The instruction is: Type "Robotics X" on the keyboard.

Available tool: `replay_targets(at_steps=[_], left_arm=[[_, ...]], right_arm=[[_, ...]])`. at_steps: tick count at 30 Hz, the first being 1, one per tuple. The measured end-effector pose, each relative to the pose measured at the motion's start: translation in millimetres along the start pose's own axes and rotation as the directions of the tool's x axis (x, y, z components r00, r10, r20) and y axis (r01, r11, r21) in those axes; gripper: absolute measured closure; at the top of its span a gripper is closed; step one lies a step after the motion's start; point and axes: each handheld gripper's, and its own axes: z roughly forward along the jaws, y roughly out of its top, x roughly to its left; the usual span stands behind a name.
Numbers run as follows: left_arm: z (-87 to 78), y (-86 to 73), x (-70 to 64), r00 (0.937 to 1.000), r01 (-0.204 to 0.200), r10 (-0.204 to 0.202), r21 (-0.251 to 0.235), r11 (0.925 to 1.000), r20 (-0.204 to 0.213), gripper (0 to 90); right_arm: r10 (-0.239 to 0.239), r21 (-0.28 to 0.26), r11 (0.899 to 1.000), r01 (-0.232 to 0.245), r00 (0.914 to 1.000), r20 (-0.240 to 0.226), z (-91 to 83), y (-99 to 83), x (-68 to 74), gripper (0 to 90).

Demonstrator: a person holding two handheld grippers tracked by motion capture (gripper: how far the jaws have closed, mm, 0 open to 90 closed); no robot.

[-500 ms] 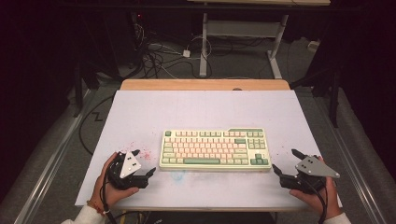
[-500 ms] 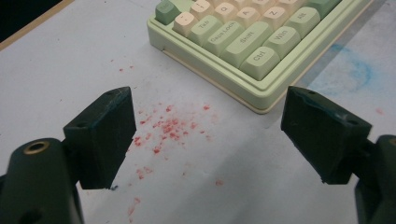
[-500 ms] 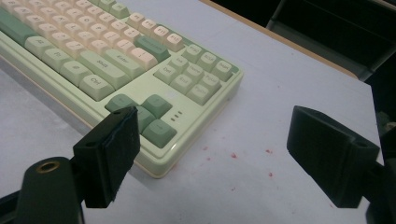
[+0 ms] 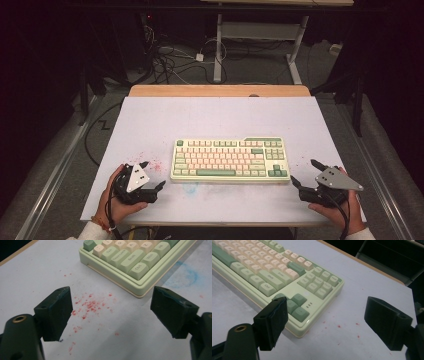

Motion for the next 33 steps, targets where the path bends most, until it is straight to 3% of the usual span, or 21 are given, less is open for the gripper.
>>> replay_targets(at_steps=[8, 13, 19, 25, 33], left_arm=[[-1.1, 0.4, -0.2, 1.0000, 0.007, -0.007, -0.001, 1.0000, 0.000, 17.8], [0.2, 2.0, -1.1, 1.0000, 0.008, -0.008, 0.009, 0.9999, -0.002, 19.0], [0.9, 3.8, 0.5, 1.0000, 0.003, -0.003, 0.001, 1.0000, 0.001, 19.2], [2.2, 5.9, 0.1, 1.0000, -0.001, 0.001, 0.007, 1.0000, 0.005, 19.4], [4.9, 9.2, 0.1, 0.9999, 0.000, 0.000, 0.017, 0.9999, 0.011, 19.8]], right_arm=[[-0.003, -0.025, 1.000, 0.002, 0.9995, -0.031, -0.1, 5.6, -1.5, 30.7], [0.013, -0.022, 1.000, -0.014, 0.9977, -0.066, 3.1, 13.2, -1.6, 45.5], [-0.009, 0.001, 1.000, 0.009, 0.9956, -0.093, 10.3, 25.9, 2.6, 67.3], [-0.039, 0.020, 0.999, 0.043, 0.9831, -0.179, 22.2, 35.9, 11.4, 85.7], [-0.076, 0.047, 0.995, 0.091, 0.9640, -0.255, 43.1, 48.8, 26.6, 89.8]])
